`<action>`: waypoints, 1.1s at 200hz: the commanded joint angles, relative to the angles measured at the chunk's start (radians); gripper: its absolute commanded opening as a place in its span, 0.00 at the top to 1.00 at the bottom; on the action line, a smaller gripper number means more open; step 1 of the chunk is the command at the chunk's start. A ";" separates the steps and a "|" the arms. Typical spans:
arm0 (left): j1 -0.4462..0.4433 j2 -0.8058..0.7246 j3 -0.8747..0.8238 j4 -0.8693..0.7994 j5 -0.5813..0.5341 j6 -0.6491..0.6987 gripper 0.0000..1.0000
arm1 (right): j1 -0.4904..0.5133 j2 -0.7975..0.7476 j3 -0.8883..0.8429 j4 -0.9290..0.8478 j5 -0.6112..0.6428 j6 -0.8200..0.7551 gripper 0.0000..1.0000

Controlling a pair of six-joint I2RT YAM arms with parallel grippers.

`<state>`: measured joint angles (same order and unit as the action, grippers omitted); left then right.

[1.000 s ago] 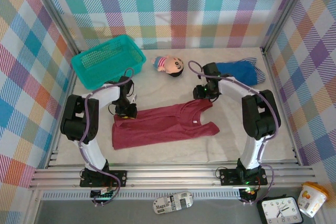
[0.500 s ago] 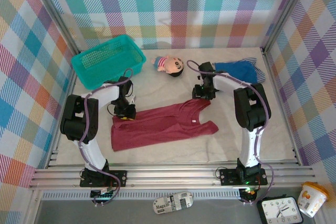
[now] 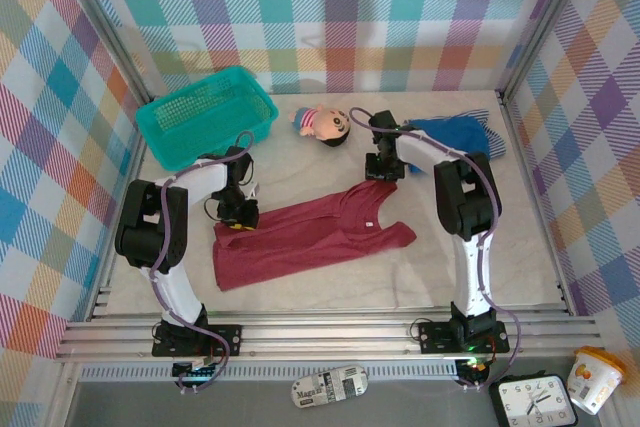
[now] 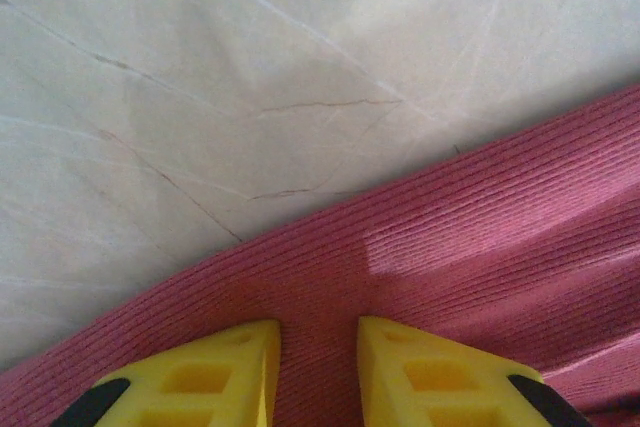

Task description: Fold and stack the tank tops

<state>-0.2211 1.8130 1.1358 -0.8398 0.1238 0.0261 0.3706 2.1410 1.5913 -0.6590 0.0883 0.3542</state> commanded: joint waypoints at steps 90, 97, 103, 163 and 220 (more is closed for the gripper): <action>-0.012 -0.018 -0.039 -0.084 0.055 -0.031 0.73 | 0.005 -0.142 -0.095 0.164 -0.037 0.076 0.95; -0.011 -0.014 -0.036 -0.092 0.046 -0.037 0.73 | 0.005 -0.176 -0.138 0.209 -0.037 0.088 0.95; -0.012 -0.008 -0.035 -0.097 0.037 -0.042 0.73 | 0.005 -0.220 -0.192 0.273 -0.033 0.109 0.96; -0.011 0.024 -0.017 -0.104 0.070 -0.060 0.73 | -0.002 -0.405 -0.573 0.754 -0.042 0.251 0.94; -0.011 0.028 -0.004 -0.129 0.070 -0.050 0.73 | -0.038 -0.429 -0.808 1.035 -0.064 0.353 0.88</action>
<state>-0.2230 1.8210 1.1305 -0.9176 0.1875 -0.0189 0.3515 1.7378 0.8467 0.1711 0.0467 0.6376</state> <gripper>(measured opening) 0.273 0.111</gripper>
